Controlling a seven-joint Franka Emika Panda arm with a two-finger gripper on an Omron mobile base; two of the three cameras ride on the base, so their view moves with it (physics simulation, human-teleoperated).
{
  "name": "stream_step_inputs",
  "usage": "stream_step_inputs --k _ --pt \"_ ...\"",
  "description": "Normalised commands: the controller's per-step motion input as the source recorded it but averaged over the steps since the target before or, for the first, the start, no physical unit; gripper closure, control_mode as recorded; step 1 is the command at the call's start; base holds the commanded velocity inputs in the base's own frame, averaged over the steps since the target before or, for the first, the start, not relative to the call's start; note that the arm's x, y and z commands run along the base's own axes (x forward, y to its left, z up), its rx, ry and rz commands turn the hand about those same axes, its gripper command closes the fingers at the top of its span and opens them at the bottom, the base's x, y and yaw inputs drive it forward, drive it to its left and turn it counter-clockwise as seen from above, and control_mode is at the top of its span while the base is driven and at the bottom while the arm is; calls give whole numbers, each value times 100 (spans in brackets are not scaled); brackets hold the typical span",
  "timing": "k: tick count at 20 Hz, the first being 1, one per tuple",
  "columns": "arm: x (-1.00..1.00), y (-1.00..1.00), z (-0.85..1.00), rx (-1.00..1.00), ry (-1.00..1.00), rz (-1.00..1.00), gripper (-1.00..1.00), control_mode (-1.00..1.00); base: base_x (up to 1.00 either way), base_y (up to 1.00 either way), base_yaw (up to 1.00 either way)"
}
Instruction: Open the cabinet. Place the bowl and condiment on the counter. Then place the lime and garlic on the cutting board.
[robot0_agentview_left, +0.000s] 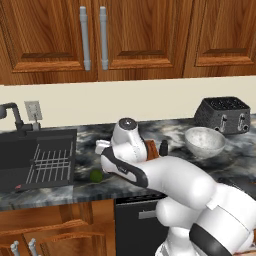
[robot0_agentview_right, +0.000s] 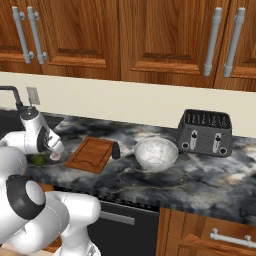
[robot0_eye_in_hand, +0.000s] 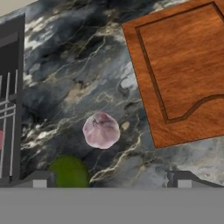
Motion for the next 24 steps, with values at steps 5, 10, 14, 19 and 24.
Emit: stream_step_inputs --k 5,10,14,19,24 --pt "3 0 -20 0 0 0 -100 -100 0 0 0" --pt "7 0 -18 0 0 0 -100 -100 0 0 0" --pt "5 0 -17 0 0 0 -100 -100 0 0 0" --pt "8 0 -17 0 0 0 -100 -100 0 0 0" --pt "12 2 -19 0 1 0 -100 -100 0 0 0"
